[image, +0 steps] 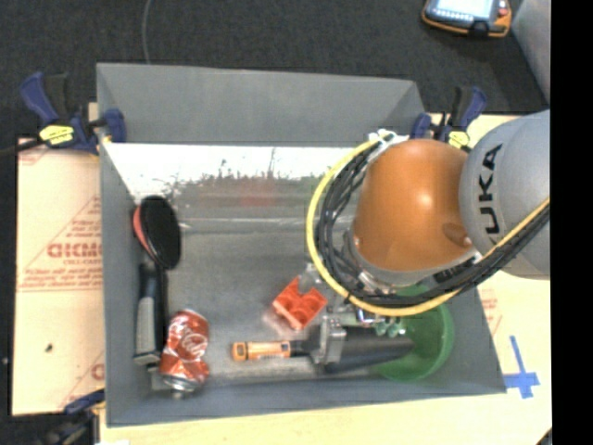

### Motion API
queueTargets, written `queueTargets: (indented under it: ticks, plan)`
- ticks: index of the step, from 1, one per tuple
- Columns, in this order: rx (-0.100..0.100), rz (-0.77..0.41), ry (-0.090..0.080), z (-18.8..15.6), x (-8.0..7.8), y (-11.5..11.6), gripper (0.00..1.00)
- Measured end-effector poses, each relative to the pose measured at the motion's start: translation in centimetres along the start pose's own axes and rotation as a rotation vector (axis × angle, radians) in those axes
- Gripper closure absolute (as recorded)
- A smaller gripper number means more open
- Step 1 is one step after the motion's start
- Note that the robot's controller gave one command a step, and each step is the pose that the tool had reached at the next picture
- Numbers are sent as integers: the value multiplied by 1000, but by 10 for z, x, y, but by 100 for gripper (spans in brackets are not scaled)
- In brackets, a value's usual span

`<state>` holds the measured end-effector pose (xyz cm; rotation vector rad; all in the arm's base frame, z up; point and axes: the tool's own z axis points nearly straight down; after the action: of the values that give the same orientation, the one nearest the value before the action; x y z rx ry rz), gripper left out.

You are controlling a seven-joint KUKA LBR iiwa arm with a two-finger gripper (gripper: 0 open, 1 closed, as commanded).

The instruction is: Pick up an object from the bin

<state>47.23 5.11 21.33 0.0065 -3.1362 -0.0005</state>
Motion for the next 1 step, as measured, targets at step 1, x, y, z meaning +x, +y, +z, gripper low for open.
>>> queueTargets:
  ticks: [1]
  plan:
    - [-1, 4, -7, -3, -2, 0, 0]
